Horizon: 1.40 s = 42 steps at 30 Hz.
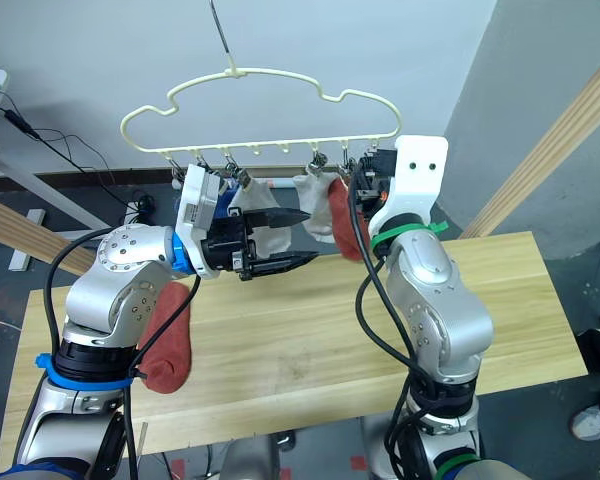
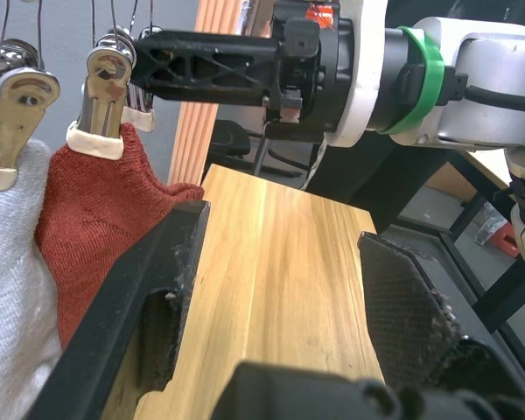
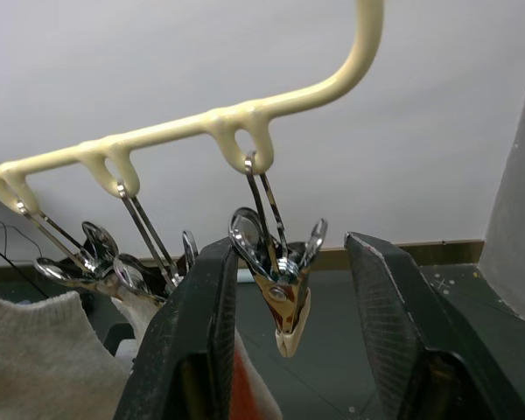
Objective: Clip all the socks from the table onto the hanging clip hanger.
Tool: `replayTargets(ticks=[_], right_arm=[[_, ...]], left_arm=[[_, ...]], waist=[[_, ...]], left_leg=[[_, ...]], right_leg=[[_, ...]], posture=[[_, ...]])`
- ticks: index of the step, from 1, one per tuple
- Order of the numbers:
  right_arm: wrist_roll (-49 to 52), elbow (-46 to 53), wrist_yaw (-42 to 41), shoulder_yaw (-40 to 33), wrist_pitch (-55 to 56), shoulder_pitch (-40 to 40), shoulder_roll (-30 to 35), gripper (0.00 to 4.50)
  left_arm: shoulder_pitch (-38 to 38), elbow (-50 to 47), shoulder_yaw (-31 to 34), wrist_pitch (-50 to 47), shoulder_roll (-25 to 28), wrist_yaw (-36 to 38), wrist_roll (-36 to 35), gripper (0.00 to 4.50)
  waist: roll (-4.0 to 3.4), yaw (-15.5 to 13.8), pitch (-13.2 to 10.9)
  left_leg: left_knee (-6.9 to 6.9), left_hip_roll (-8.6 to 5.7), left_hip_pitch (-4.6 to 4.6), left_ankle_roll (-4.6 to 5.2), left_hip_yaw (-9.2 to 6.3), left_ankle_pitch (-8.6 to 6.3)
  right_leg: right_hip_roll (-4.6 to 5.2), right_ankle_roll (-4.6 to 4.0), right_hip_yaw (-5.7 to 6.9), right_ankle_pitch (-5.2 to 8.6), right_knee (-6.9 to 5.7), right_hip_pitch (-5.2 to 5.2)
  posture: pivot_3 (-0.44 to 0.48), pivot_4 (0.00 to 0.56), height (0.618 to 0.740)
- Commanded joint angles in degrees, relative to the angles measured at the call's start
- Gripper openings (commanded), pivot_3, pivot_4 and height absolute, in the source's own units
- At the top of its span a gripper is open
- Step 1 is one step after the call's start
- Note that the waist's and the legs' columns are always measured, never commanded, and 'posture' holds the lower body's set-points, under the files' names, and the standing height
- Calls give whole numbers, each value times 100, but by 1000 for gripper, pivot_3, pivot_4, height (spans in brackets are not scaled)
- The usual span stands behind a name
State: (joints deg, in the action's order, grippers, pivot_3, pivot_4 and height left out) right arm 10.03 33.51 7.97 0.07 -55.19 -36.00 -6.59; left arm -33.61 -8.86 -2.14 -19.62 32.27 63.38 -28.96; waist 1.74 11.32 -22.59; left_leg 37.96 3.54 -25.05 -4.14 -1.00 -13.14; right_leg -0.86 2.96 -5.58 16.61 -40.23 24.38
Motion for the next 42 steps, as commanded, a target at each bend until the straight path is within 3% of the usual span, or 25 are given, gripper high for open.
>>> replayTargets(ticks=[1,21,42], right_arm=[[-57,111,68,22,300,-72,-83,1969],[-135,199,285,63,359,45,-234,1969],[48,-36,-219,228,503,-11,-85,1969]], left_arm=[[-66,-143,-33,42,-23,31,-29,3065],[-72,-91,-40,83,-27,71,-25,3065],[-56,-106,-9,88,-18,81,0,3065]], waist=[[0,0,0],[0,2,0],[0,4,0]], left_leg=[[0,0,0,0,-1,0],[1,0,1,1,-2,1],[2,0,2,3,-7,2]], right_leg=[[0,0,0,0,-1,0],[0,0,1,0,-7,0],[0,0,4,0,-14,0]], posture=[[-333,332,730],[-338,331,730],[-328,322,730]])
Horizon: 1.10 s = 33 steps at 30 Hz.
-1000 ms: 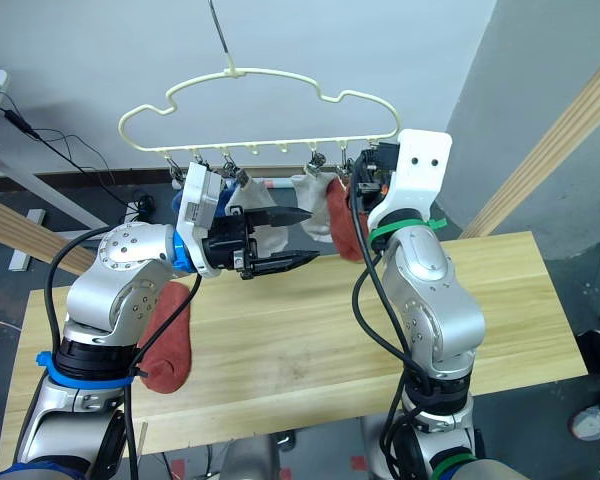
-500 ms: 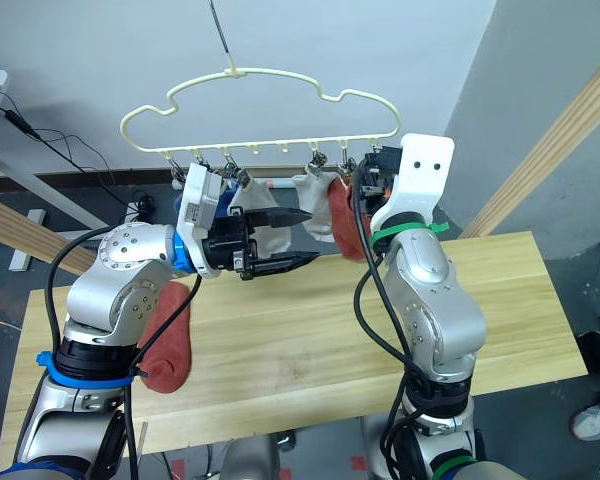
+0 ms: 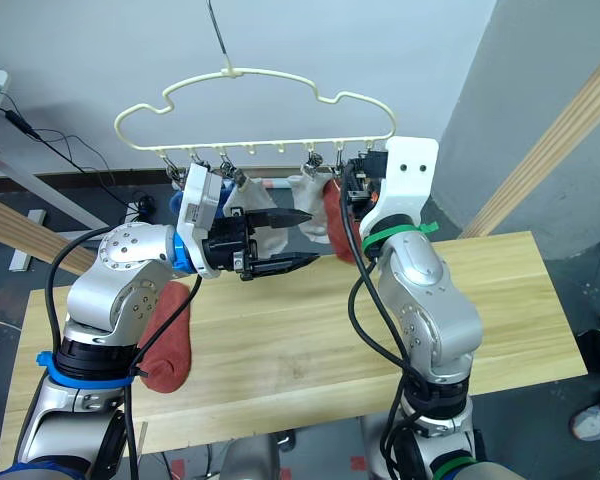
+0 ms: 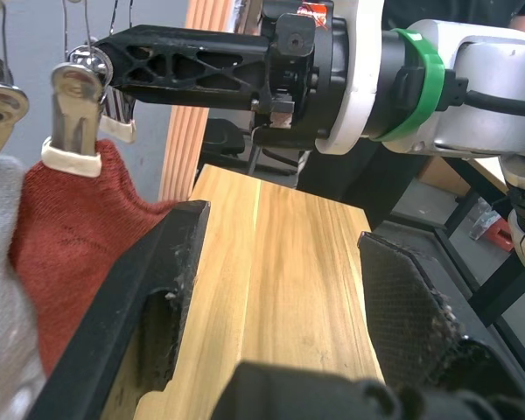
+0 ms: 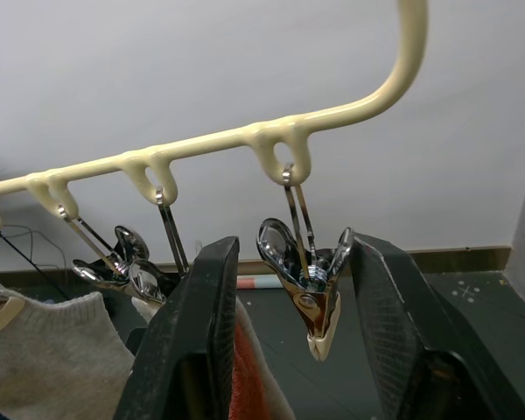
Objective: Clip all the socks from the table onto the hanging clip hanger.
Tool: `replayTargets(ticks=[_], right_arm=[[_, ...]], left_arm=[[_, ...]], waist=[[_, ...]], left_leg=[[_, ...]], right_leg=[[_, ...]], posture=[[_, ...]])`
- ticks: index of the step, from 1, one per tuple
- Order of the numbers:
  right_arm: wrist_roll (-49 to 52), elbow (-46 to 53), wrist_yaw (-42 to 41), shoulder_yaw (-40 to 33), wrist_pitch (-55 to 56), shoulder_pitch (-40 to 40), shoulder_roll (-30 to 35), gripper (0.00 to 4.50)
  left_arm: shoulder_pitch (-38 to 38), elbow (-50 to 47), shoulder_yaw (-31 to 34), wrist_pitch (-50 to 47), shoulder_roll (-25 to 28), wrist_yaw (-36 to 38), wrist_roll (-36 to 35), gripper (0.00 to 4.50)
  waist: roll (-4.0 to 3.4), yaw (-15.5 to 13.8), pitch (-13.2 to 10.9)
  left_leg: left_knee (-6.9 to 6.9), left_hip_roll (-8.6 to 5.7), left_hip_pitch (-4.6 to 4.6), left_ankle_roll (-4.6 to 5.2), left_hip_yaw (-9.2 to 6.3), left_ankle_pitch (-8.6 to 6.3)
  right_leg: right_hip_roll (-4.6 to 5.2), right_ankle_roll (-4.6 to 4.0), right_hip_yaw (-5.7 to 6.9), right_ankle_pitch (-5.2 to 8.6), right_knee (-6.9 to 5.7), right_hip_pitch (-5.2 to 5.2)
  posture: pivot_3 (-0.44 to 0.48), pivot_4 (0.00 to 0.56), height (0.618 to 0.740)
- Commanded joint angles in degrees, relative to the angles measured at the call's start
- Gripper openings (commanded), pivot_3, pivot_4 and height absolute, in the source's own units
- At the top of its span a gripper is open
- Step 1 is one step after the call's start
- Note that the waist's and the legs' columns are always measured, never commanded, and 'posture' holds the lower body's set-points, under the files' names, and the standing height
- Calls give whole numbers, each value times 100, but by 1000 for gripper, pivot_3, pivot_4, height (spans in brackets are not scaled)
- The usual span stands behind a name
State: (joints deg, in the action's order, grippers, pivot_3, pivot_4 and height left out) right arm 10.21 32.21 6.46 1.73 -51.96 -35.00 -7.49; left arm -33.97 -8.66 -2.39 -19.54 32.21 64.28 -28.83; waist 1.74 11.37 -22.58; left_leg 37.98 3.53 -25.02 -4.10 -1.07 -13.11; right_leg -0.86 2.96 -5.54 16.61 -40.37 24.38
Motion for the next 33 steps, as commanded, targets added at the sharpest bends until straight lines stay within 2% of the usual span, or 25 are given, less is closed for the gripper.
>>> replayTargets(ticks=[1,15,19,22,28,31,33], right_arm=[[21,64,-86,54,205,-125,21,1969],[-22,-44,-74,31,337,-151,52,1969],[-42,-51,-55,28,353,-147,59,762],[-43,-52,-52,15,364,-144,72,57],[-39,-34,-48,5,383,-135,89,25],[-37,-34,-55,-7,388,-136,107,25],[-32,-37,-71,-20,399,-137,130,0]], left_arm=[[-19,-128,17,81,-11,-11,-11,3065],[15,-145,17,80,-9,-27,-5,3065],[46,-154,22,81,0,-39,4,3065],[108,-166,47,78,-2,-116,25,3065],[463,-301,143,155,-51,-669,255,3065],[1050,-459,311,321,-148,-1423,663,3065],[1505,-483,563,471,-291,-2192,1072,3425]], waist=[[0,-1,0],[0,-4,0],[0,-4,0],[0,-5,0],[0,-4,1],[1,-2,3],[0,12,10]], left_leg=[[0,0,0,0,0,0],[1,0,1,1,-3,1],[1,0,1,2,-3,1],[1,0,2,2,-4,1],[3,0,2,2,-5,2],[2,1,5,3,-9,2],[1,6,6,3,-16,1]], right_leg=[[0,0,0,0,0,0],[0,0,2,0,-7,0],[0,0,2,0,-7,0],[0,0,2,0,-9,0],[1,0,1,0,-12,0],[2,0,-1,0,-12,0],[5,0,-5,0,-11,0]], posture=[[-328,322,730],[-326,324,730],[-325,325,730],[-326,325,730],[-326,326,730],[-324,327,730],[-319,329,730]])
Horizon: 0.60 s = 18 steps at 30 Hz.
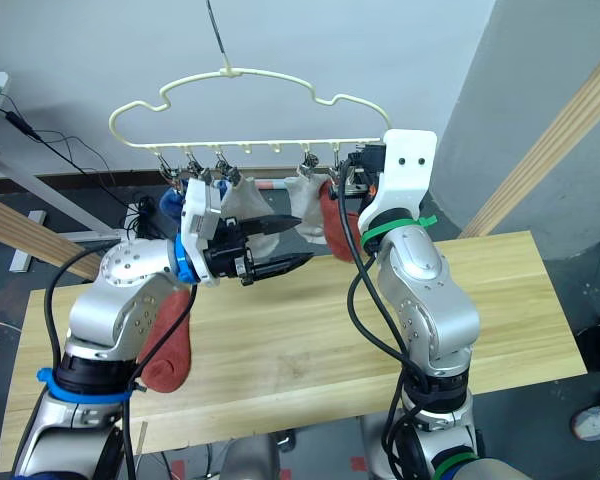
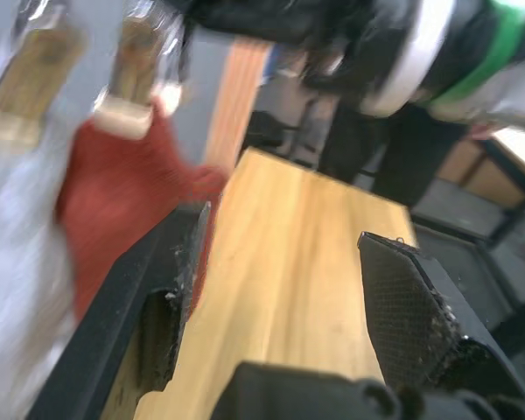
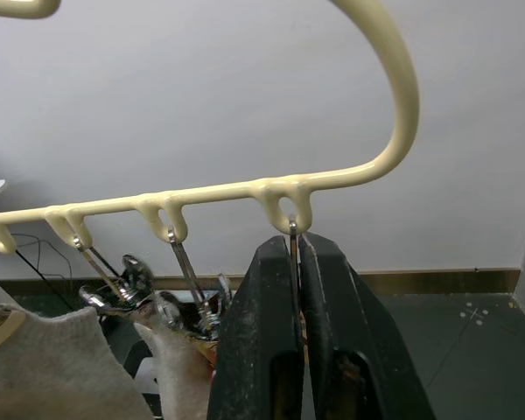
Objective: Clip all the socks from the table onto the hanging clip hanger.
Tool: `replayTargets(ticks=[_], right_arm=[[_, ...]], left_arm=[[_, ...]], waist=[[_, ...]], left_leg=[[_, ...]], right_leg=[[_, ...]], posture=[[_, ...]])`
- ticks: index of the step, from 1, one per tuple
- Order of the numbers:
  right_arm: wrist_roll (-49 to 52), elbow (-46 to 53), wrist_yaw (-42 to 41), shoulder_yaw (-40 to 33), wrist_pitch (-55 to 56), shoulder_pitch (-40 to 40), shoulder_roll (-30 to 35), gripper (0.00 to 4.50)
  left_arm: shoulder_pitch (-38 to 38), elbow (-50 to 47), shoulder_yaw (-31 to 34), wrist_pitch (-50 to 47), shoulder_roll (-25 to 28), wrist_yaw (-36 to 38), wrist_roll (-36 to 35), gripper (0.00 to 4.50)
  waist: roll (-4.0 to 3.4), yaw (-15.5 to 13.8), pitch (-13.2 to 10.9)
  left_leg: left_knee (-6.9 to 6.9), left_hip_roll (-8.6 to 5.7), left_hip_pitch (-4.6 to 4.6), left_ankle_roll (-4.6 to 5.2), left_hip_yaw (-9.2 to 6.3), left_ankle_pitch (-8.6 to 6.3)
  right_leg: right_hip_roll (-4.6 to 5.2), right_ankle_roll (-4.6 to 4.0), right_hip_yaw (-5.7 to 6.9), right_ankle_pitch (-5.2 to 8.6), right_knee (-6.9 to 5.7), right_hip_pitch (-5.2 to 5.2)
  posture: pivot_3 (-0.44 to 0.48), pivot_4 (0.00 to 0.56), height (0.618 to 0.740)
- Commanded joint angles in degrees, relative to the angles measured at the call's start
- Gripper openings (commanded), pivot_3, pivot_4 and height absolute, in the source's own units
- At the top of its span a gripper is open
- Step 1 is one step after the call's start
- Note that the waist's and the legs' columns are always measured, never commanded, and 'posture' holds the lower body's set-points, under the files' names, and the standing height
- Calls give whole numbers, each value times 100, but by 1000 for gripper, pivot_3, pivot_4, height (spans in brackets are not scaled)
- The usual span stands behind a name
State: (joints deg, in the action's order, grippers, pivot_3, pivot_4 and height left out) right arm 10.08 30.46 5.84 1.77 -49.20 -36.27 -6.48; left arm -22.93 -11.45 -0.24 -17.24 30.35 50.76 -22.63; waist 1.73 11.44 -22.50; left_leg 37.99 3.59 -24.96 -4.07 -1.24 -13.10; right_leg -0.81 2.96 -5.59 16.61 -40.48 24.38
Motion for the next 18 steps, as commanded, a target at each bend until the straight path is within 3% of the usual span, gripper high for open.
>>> replayTargets(ticks=[1,4,8,11,18], right_arm=[[-15,131,-18,-31,129,-15,41,0],[-5,104,-43,-47,145,-34,79,0],[22,84,-98,-75,135,-52,136,0],[43,58,-137,-95,126,-81,178,0],[75,-9,-204,-93,109,-131,209,0]], left_arm=[[660,-259,499,212,-163,-1183,597,3613],[1397,-503,937,55,-399,-2053,830,4479],[2356,-866,1556,-193,-773,-3082,1110,4479],[2648,-625,2100,-563,-936,-3725,1156,4479],[2602,85,2413,-1020,-941,-3664,777,4479]], waist=[[3,6,3],[8,8,6],[25,11,22],[32,-3,25],[48,-15,35]], left_leg=[[0,0,2,0,-1,0],[0,0,2,1,-7,0],[0,2,4,2,-7,0],[0,-1,5,3,-7,1],[1,-7,7,7,2,7]], right_leg=[[2,0,-1,0,-2,0],[3,0,6,0,-8,1],[10,0,1,0,-15,1],[10,0,4,0,-18,1],[6,0,8,0,-25,1]], posture=[[-319,329,730],[-312,334,730],[-306,340,730],[-300,343,730],[-293,348,730]])
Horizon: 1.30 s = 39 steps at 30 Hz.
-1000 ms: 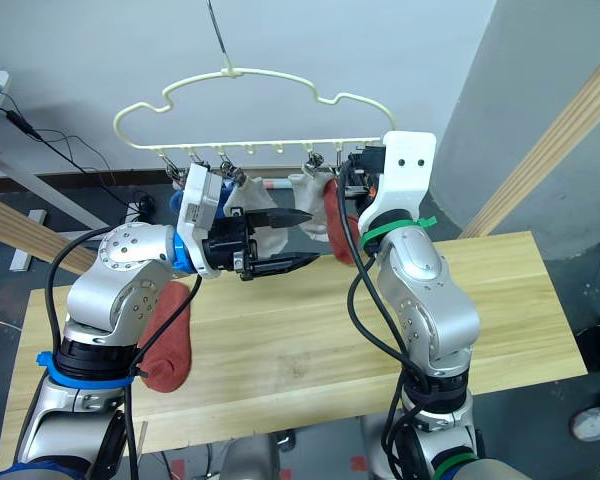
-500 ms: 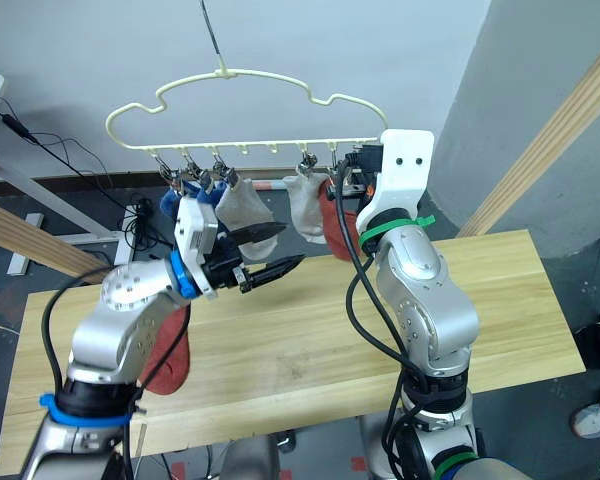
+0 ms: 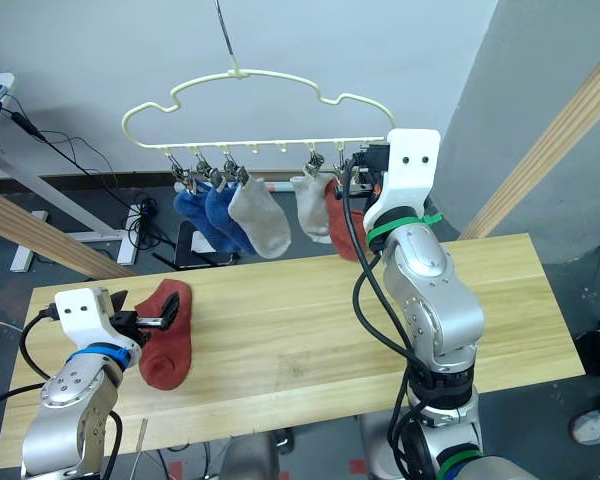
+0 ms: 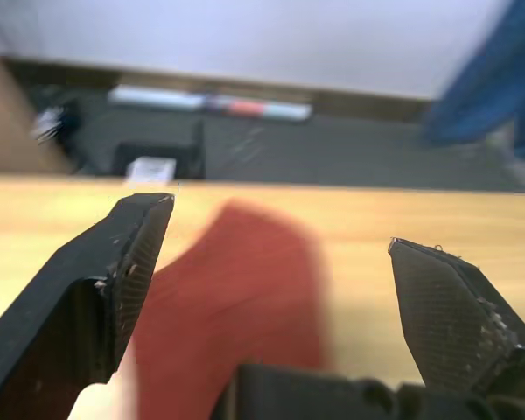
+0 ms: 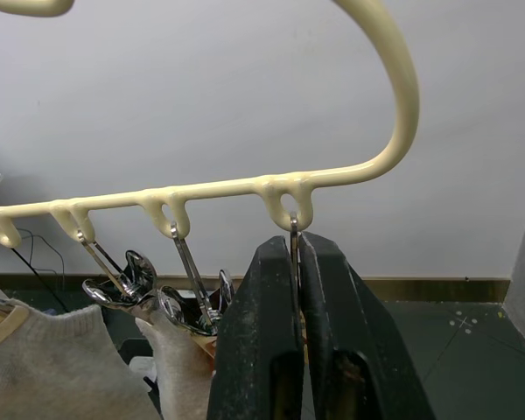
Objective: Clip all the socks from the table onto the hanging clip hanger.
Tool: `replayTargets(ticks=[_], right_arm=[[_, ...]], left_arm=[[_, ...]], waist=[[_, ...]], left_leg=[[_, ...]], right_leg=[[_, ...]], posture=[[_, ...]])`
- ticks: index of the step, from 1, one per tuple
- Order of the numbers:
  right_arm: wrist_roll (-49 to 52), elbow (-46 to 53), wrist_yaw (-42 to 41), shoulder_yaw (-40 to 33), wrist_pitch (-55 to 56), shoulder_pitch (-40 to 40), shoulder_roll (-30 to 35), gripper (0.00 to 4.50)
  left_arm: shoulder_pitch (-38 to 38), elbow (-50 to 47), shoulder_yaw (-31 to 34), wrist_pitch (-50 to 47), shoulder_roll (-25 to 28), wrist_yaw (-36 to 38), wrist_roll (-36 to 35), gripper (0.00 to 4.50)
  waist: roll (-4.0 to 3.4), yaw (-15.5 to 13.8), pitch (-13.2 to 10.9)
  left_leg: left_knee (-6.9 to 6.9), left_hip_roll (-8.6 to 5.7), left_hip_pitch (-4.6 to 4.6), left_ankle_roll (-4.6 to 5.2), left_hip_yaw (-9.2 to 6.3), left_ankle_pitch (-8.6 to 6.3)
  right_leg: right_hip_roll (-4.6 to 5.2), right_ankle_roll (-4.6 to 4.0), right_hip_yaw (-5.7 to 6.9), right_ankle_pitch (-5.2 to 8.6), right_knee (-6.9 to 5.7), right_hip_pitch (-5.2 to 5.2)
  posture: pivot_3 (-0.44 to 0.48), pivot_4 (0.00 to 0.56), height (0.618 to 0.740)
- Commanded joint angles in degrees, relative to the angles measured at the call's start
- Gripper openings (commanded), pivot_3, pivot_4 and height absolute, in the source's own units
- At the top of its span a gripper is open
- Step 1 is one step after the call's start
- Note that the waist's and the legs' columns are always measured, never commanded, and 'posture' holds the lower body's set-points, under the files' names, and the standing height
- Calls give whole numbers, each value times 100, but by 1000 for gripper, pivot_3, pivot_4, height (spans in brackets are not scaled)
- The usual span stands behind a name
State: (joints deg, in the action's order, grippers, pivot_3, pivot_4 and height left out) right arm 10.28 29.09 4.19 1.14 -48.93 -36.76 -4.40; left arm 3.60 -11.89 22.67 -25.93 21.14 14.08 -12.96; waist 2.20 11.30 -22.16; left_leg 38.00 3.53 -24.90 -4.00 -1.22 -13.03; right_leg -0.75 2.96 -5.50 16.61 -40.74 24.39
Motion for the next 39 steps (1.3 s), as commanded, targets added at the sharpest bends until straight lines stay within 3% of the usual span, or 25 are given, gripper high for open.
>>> replayTargets(ticks=[1,7,16,20,28,30,33,36,39], right_arm=[[57,120,-49,-21,77,-90,-5,0],[78,76,-122,-7,43,-138,6,0],[66,109,-143,-21,-2,-138,21,0],[63,119,-156,-31,-16,-134,26,0],[69,141,-166,-28,-30,-118,31,0],[68,141,-169,-32,-32,-120,38,0],[77,132,-185,-49,-43,-131,62,0],[93,118,-200,-83,-62,-153,87,0],[95,118,-211,-95,-74,-161,109,0]], left_arm=[[-149,306,16,-149,-6,92,-201,4479],[-636,1039,-62,-458,-25,-59,-235,4479],[-525,1173,-237,-681,-51,-322,-70,4479],[-490,1190,-343,-676,29,-242,-28,3683],[-461,1216,-401,-626,109,-191,37,1404],[-463,1219,-449,-555,149,-59,27,871],[-529,1176,-797,-140,452,705,-6,104],[-921,1269,-1259,746,964,1941,-31,46],[-1525,1576,-1411,1191,1234,2730,-197,46]], waist=[[2,-3,1],[7,-3,4],[9,9,7],[7,16,13],[2,32,59],[2,41,60],[1,42,60],[0,33,60],[0,-10,59]], left_leg=[[-1,0,0,0,-1,0],[-4,1,-1,-1,0,0],[-5,2,4,-1,-1,0],[-5,2,6,-2,-1,0],[-7,2,6,-2,1,0],[-7,2,6,-2,3,0],[-9,1,6,-2,5,0],[-11,2,4,-4,6,1],[-13,2,1,-7,6,3]], right_leg=[[0,0,2,0,1,0],[-3,0,2,0,1,1],[-5,-1,-1,0,-2,1],[-5,-1,-3,0,-2,1],[-3,0,-4,0,0,1],[-4,0,-3,0,0,1],[-4,0,-3,0,2,1],[-3,0,-1,0,7,2],[0,-1,3,0,11,4]], posture=[[-292,348,730],[-298,348,730],[-309,344,730],[-311,342,730],[-310,339,730],[-310,339,730],[-310,341,730],[-308,345,730],[-309,347,730]])
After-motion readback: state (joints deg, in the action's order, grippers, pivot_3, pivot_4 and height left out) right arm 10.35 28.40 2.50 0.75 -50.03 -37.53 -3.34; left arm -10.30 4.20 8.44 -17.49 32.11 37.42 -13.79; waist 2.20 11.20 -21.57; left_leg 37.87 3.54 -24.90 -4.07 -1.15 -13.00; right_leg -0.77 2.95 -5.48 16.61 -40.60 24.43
